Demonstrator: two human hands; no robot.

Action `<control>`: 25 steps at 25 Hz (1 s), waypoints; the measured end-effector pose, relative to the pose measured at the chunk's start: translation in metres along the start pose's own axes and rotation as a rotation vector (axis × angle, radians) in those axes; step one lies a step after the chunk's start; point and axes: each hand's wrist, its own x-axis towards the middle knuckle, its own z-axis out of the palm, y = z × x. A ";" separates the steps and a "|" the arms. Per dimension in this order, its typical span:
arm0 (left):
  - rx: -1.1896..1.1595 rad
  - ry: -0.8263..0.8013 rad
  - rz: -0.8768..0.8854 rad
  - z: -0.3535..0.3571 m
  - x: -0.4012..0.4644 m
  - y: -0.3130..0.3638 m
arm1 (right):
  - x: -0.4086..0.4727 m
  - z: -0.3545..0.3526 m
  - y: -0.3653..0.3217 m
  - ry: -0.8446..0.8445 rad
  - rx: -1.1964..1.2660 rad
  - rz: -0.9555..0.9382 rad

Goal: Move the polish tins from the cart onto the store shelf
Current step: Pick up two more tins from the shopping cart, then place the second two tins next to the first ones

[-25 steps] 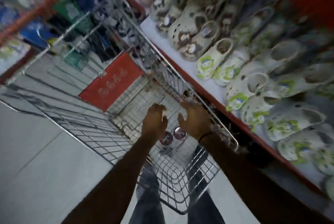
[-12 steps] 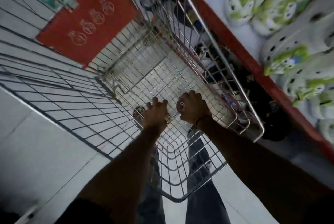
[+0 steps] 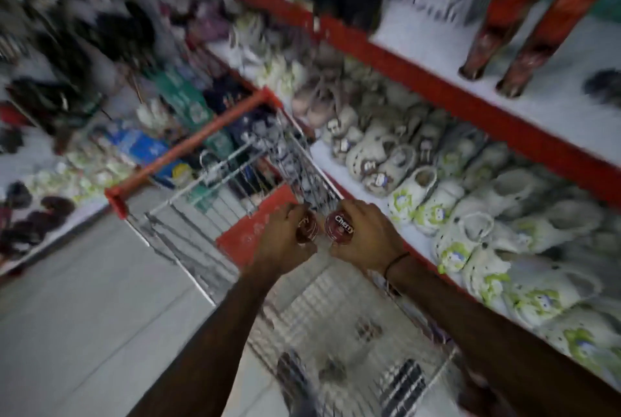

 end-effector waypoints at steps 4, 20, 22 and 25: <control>-0.127 0.244 0.264 -0.077 0.046 0.090 | 0.007 -0.114 -0.011 0.363 -0.016 0.021; 0.064 -0.198 0.662 -0.007 0.147 0.399 | -0.082 -0.323 0.154 0.352 -0.580 0.602; 0.054 -0.195 0.659 -0.001 0.153 0.404 | -0.079 -0.323 0.162 0.337 -0.635 0.623; 0.079 -0.113 0.663 0.004 0.158 0.410 | -0.076 -0.326 0.172 0.337 -0.640 0.642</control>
